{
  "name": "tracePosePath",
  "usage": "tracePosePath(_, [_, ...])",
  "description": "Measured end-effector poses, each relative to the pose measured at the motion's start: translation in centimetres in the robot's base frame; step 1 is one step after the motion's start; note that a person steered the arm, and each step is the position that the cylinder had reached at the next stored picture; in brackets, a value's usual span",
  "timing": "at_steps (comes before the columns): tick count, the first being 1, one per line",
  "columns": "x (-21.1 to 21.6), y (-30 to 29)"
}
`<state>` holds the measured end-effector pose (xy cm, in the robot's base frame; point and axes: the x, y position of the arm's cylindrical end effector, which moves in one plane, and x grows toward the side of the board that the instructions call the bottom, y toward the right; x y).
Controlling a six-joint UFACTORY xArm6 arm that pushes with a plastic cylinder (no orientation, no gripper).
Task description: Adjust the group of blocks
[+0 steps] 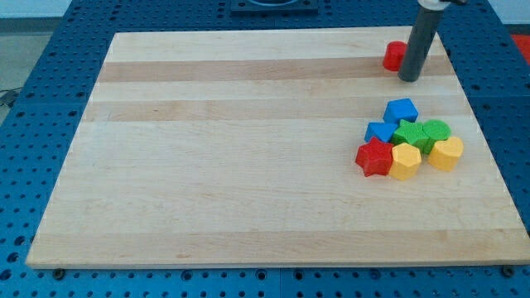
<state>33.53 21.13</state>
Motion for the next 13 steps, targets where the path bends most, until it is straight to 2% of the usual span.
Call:
tracePosePath(1, [4.8, -1.5])
tracePosePath(3, [7.0, -1.7])
tracePosePath(4, [7.5, -1.7])
tracePosePath(6, [4.1, -6.2])
tracePosePath(7, [8.1, -9.2])
tracePosePath(8, [15.6, -11.2])
tracePosePath(9, [17.0, -11.8])
tracePosePath(10, [16.4, -12.1])
tracePosePath(11, [18.1, -13.8])
tracePosePath(12, [24.0, -13.8])
tracePosePath(13, [23.5, -12.9])
